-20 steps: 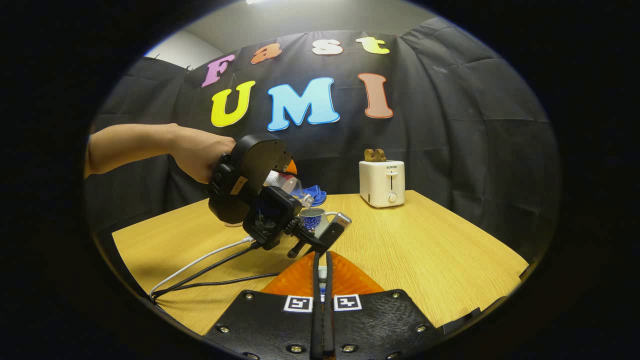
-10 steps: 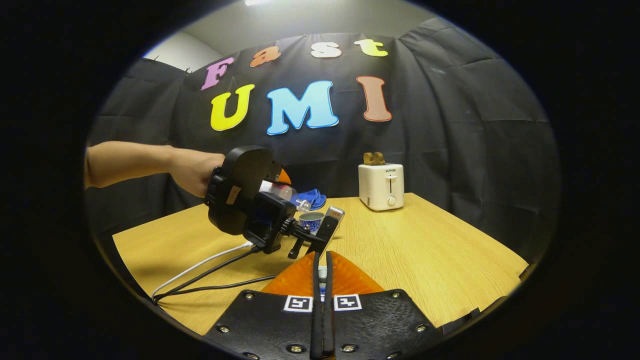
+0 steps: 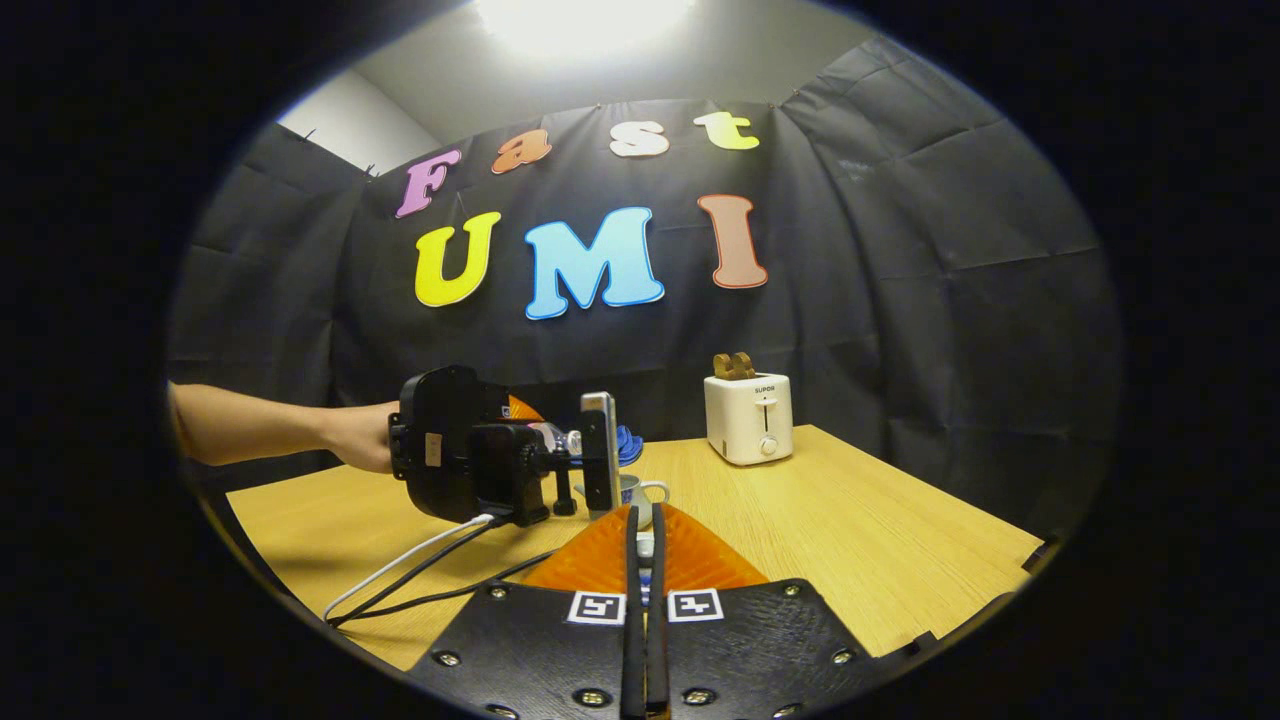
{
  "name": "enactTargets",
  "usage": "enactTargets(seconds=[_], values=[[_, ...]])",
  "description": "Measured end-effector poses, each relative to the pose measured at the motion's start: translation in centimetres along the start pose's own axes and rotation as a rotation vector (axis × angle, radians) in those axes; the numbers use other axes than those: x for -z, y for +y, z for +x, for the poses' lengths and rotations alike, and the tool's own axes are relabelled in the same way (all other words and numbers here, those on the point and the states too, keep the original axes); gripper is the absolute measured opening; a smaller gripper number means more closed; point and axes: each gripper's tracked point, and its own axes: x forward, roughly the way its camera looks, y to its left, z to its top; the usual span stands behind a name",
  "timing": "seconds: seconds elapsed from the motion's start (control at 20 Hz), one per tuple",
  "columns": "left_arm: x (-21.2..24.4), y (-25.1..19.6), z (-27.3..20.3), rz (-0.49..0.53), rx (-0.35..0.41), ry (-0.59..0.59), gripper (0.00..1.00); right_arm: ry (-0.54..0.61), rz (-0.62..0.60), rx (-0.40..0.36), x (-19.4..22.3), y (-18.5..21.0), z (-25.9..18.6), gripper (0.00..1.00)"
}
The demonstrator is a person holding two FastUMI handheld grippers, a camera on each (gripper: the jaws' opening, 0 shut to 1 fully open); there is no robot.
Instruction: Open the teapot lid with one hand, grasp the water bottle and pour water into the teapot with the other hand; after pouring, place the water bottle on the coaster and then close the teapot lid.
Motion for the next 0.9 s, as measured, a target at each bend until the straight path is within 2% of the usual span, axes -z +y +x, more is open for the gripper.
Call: enactTargets(seconds=[0.4, 0.7, 0.8, 0.9], values=[[3.2, 3.7, -4.0, -0.464, -0.095, -0.067, 0.84, 0.044, 0.008, -0.052, 0.5, 1.4, 2.5, 0.01], [7.4, 4.7, -7.0, -0.947, -0.16, -0.127, 0.84, 0.058, 0.052, -0.15, 0.4, 4.9, 5.4, 0.01], [9.6, 4.7, -7.7, -1.119, -0.18, -0.135, 0.84, 0.036, 0.036, -0.151, 0.1, 5.4, 6.4, 0.01], [12.0, 5.0, -8.4, -1.292, -0.226, -0.16, 0.84, 0.0, 0.019, -0.112, -0.5, 5.0, 7.8, 0.01]])
